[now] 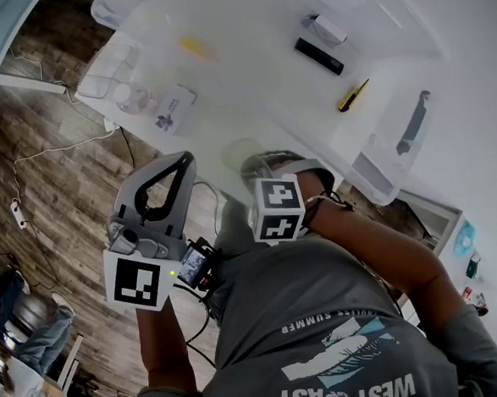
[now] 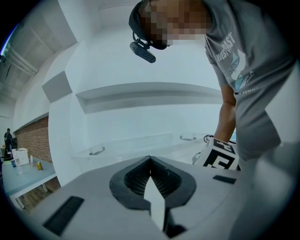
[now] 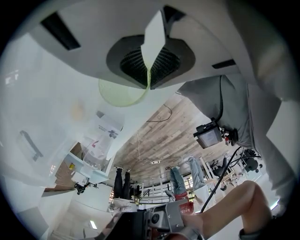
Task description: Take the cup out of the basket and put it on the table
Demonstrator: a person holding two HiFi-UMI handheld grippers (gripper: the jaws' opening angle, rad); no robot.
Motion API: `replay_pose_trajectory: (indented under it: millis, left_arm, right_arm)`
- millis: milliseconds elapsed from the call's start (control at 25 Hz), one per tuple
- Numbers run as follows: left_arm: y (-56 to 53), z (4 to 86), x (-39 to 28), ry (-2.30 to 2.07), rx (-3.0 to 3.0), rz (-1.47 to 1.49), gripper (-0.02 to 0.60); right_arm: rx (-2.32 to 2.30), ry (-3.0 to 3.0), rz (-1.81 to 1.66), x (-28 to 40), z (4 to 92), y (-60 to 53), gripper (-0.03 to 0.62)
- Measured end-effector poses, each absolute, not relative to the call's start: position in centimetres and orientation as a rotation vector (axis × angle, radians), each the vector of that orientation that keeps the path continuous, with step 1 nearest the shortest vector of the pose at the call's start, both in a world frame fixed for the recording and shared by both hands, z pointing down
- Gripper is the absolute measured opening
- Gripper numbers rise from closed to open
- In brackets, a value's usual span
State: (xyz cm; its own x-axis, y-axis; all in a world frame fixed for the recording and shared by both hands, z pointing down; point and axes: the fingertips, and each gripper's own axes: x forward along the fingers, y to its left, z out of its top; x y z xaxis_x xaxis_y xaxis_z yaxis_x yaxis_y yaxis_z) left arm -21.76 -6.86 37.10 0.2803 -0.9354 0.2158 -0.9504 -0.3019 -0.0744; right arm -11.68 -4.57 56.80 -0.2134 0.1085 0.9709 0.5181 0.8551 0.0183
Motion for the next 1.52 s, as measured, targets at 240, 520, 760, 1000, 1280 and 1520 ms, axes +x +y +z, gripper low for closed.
replay_pose_trajectory:
  millis: [240, 520, 760, 1000, 1280, 1520]
  left_arm:
    - [-7.0, 37.0, -21.1, -1.799, 2.472, 0.343, 0.009]
    - [-6.7, 37.2, -20.7, -1.778, 2.475, 0.361, 0.009]
    - [-6.7, 37.3, -20.0, -1.76, 2.491, 0.378, 0.009]
    - [-6.4, 37.0, -19.8, -1.75, 2.508, 0.401, 0.009]
    - [-6.5, 35.6, -19.4, -1.751, 2.545, 0.393, 0.009]
    - [-6.7, 34.4, -18.4, -1.733, 2.591, 0.398, 0.009]
  right_arm:
    - [-0.485, -1.731, -0.425, -11.1, 57.7, -4.7, 0.035]
    - [-0.501, -1.698, -0.461, -10.6, 59.0, -4.5, 0.041]
    - [-0.515, -1.7, -0.496, -10.3, 59.6, -4.0, 0.041]
    - [-0.506, -1.759, -0.488, -10.4, 58.1, -3.7, 0.075]
    - [-0.379, -1.98, -0.469, -11.3, 52.2, -4.6, 0.08]
    - [-0.334, -2.237, -0.439, -11.2, 45.1, -3.7, 0.011]
